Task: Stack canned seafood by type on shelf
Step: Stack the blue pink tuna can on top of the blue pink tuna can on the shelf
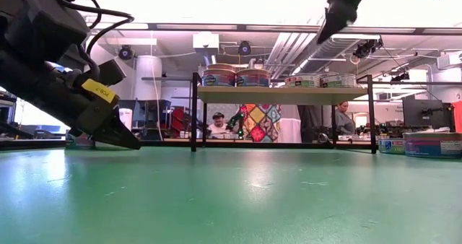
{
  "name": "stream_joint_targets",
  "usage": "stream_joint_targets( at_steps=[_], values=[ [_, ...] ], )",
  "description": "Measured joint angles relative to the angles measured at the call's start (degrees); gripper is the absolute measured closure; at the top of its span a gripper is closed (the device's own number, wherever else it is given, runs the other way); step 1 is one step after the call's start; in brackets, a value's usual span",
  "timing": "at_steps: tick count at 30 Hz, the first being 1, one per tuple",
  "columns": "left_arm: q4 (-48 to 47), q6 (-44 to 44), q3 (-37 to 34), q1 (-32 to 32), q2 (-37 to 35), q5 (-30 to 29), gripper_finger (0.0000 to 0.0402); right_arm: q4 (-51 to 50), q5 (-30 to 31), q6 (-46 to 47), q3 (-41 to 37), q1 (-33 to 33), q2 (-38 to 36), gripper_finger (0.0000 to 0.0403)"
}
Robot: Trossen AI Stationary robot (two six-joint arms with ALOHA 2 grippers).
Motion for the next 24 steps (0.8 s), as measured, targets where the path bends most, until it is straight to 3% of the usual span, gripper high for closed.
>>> stream_joint_targets(
  at_steps=[10, 15, 20, 24],
  values=[
    [3.01, -0.39, 0.00, 0.00, -0.02, 0.00, 0.0401, -10.84, -3.95, 32.13, -7.74, 29.17, -0.55, 0.0215],
    [6.09, 1.26, -0.02, 0.02, -0.02, -0.02, 0.0401, -10.41, -19.33, 54.72, -15.08, 39.95, -0.48, 0.0215],
    [9.79, 5.41, -0.02, 0.02, -0.02, 0.19, 0.0401, -0.87, -35.15, 80.46, -24.54, 51.60, -0.11, 0.0215],
    [11.38, 7.35, -0.02, 0.02, -0.02, 0.24, 0.0401, 6.13, -40.58, 99.42, -29.49, 62.15, 1.40, 0.0217]
  ],
)
